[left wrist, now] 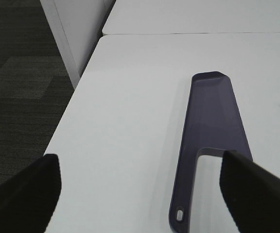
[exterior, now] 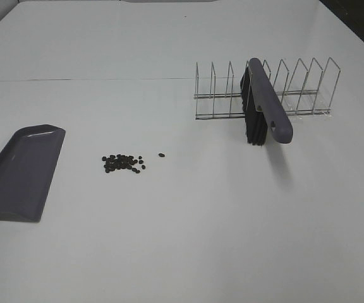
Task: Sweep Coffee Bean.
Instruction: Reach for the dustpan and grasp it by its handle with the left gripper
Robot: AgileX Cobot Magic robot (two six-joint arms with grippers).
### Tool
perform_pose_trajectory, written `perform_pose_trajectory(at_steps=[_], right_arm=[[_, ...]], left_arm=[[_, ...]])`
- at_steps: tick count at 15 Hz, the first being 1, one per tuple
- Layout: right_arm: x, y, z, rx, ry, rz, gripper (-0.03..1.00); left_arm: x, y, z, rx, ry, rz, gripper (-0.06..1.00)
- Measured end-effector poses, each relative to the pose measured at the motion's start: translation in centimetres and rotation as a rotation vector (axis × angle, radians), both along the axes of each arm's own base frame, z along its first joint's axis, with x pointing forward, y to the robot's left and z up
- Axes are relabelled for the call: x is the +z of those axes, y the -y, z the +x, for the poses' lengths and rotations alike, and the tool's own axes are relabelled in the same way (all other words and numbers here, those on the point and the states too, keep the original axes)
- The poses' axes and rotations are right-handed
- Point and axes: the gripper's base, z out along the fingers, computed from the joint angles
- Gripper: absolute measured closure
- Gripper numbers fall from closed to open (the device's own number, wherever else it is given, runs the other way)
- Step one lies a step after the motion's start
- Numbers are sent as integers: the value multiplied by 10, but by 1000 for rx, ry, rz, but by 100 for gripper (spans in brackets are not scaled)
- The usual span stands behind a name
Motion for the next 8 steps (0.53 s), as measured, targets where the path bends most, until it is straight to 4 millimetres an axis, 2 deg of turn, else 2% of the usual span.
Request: perform_pose_trajectory(at_steps=[8], right_arm=[[0,0,0,0,0,0,20]], left_arm=[[0,0,0,0,0,0,13]])
